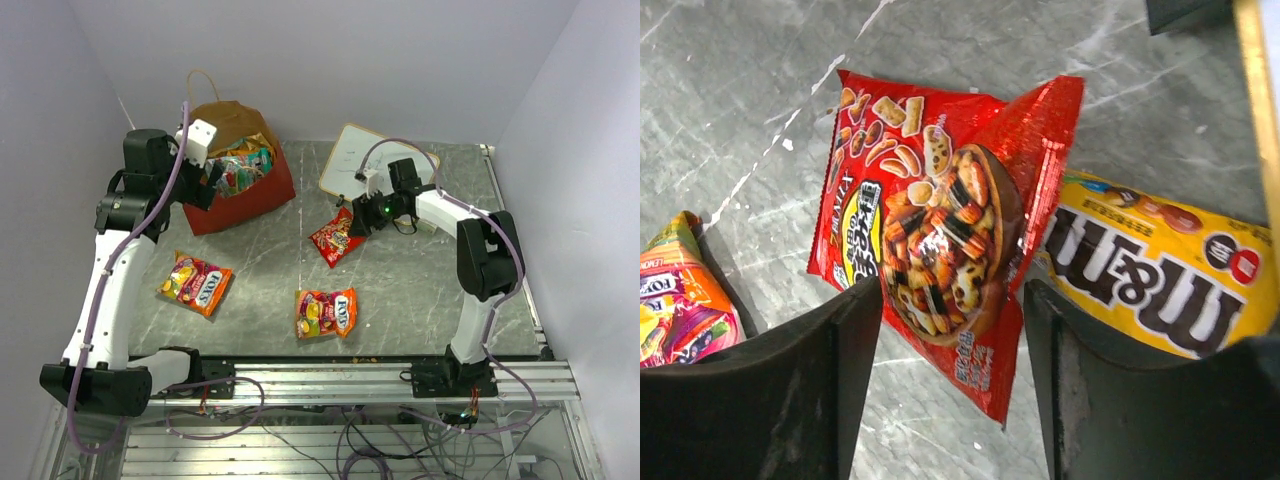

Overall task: Place the snacks into the paper bag
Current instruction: Pick up the snack from the center of the board.

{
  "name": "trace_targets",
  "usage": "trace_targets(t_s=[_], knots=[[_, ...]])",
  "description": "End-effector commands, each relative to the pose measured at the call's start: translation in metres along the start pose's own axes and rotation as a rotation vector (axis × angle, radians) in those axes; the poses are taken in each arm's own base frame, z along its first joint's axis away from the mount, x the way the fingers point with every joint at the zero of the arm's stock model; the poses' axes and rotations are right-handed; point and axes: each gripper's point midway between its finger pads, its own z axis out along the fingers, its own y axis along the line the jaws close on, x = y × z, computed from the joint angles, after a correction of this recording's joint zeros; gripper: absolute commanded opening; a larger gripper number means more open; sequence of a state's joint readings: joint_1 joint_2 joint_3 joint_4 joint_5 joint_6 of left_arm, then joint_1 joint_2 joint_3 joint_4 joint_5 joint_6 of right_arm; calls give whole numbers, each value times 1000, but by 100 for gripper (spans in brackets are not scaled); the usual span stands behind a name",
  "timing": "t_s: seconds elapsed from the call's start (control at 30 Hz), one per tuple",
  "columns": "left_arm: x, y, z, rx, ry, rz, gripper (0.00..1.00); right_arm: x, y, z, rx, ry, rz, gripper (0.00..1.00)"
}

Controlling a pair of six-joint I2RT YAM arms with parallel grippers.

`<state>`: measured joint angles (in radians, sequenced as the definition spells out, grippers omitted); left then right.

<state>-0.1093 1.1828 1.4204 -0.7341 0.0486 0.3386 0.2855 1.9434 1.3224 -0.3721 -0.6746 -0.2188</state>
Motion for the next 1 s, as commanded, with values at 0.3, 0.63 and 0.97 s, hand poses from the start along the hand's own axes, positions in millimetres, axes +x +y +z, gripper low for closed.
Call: trace_targets(t_s=[0.3, 0.63, 0.97], knots=[[7, 1, -7, 20, -46, -57, 100, -13, 21, 9, -130, 8, -28, 23], [7, -4, -18, 106, -81, -131, 100, -35, 53, -20, -217, -62, -155, 0], [6, -60, -36, 417, -125, -104, 96, -75, 102, -70, -288, -178, -344, 0]])
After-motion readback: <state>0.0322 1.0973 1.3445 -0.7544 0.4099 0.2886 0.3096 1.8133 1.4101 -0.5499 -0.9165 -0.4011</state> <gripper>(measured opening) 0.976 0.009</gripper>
